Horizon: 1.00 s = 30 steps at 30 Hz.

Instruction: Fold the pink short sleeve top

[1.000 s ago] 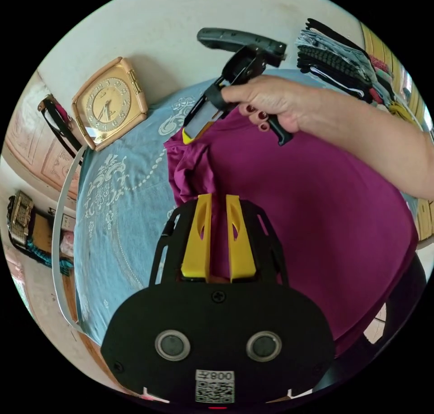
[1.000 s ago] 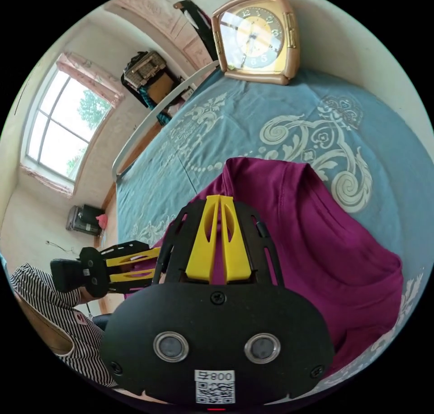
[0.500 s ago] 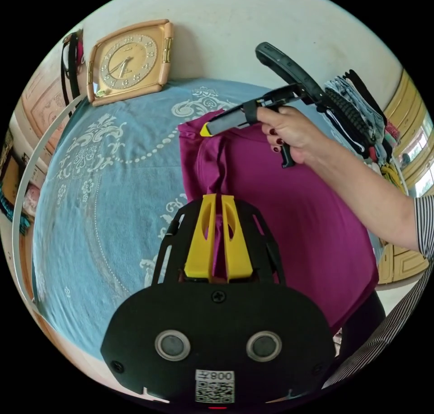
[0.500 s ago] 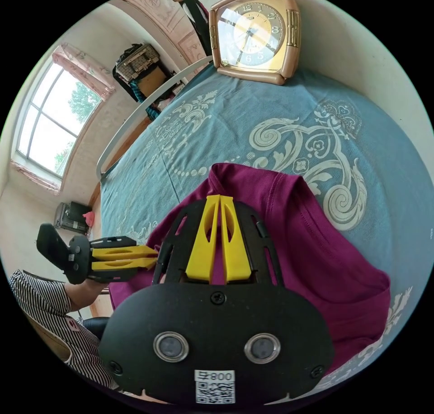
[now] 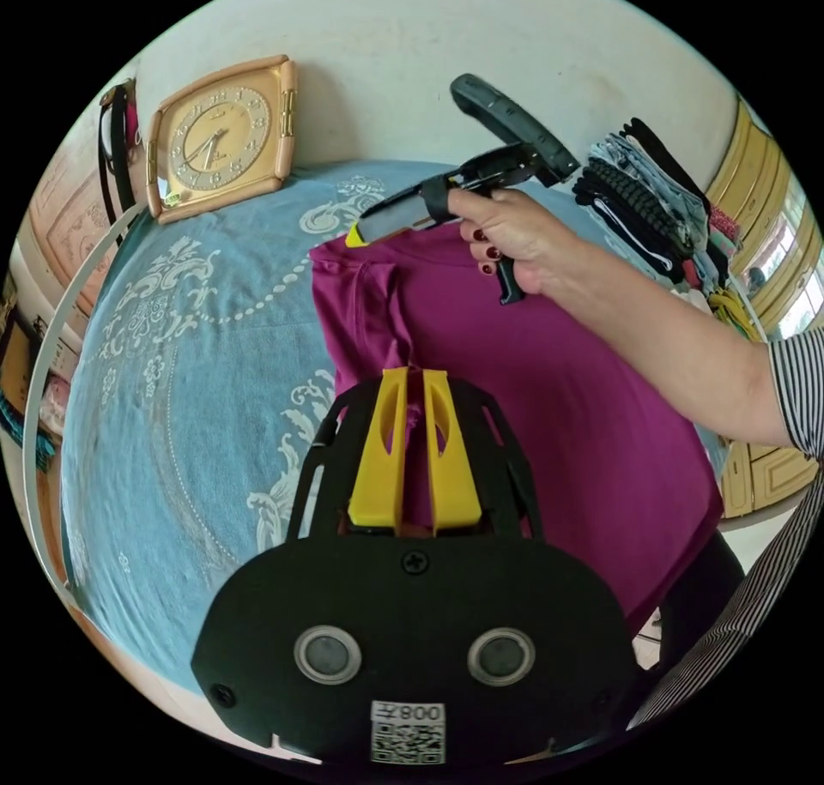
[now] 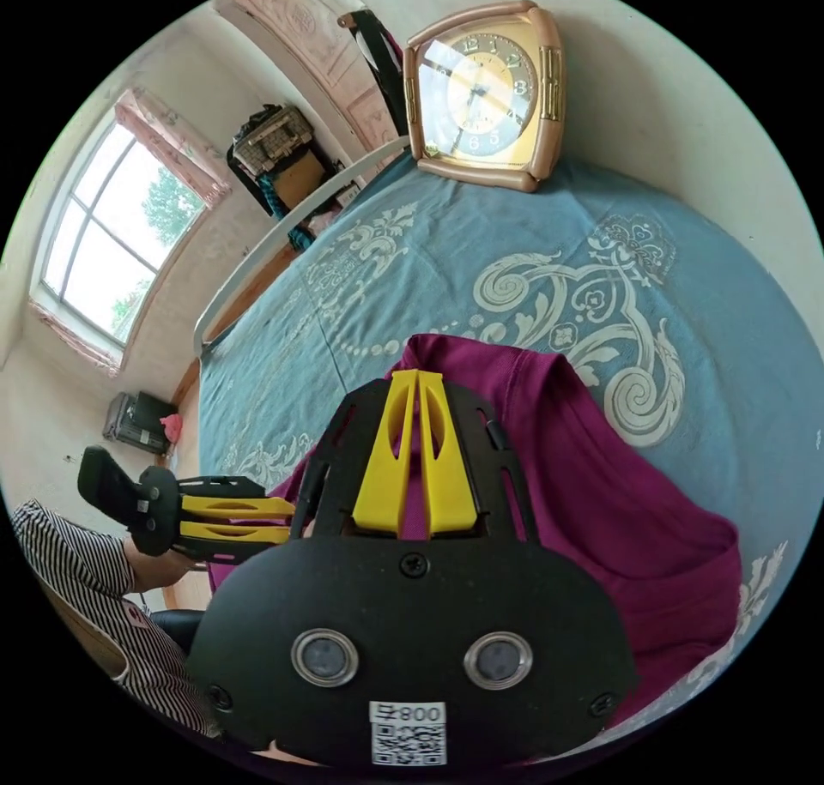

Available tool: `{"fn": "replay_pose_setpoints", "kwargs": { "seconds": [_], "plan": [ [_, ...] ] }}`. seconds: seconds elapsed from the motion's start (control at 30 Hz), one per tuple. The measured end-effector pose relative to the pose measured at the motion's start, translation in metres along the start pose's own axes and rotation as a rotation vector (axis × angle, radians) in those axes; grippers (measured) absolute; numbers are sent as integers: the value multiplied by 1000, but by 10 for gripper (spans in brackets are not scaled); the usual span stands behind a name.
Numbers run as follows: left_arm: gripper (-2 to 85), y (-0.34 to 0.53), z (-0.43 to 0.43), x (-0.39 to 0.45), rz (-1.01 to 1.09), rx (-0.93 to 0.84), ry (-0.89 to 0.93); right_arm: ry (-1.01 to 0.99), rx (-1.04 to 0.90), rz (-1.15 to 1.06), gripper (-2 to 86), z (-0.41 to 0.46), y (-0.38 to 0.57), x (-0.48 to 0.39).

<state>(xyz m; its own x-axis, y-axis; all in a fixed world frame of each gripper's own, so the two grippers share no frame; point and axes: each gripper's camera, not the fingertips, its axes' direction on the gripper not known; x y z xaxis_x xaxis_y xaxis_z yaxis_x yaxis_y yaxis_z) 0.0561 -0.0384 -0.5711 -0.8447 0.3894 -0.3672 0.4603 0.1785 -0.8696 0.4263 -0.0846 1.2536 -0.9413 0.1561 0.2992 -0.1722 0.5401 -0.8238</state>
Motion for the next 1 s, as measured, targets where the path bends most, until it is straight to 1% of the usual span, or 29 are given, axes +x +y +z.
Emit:
{"fn": "replay_pose_setpoints", "kwargs": {
  "seconds": [0.1,0.2,0.3,0.53,0.73,0.8,0.87,0.93,1.0],
  "plan": [
    [32,-1,10,-3,-5,-59,10,-20,1,-28,0,4,12,-6],
    [33,-3,8,-5,-7,-58,5,17,-74,-40,1,26,13,-6],
    [39,-5,5,-8,-2,-57,-1,-18,-66,-18,1,36,13,1],
    [66,-2,-11,-12,5,10,52,-34,-70,-20,1,43,24,6],
    [63,4,-26,-15,-21,77,15,-92,11,3,1,24,60,15],
    [60,2,-23,-20,-42,63,19,-94,51,0,1,11,77,14],
    [55,-2,-9,-26,-53,-27,49,-85,67,-7,1,4,91,12],
    [51,-1,-4,-25,-48,-50,52,-88,48,-15,1,4,104,11],
    [47,0,-6,-22,-28,-48,25,-79,-15,-37,1,11,120,8]
  ]
}}
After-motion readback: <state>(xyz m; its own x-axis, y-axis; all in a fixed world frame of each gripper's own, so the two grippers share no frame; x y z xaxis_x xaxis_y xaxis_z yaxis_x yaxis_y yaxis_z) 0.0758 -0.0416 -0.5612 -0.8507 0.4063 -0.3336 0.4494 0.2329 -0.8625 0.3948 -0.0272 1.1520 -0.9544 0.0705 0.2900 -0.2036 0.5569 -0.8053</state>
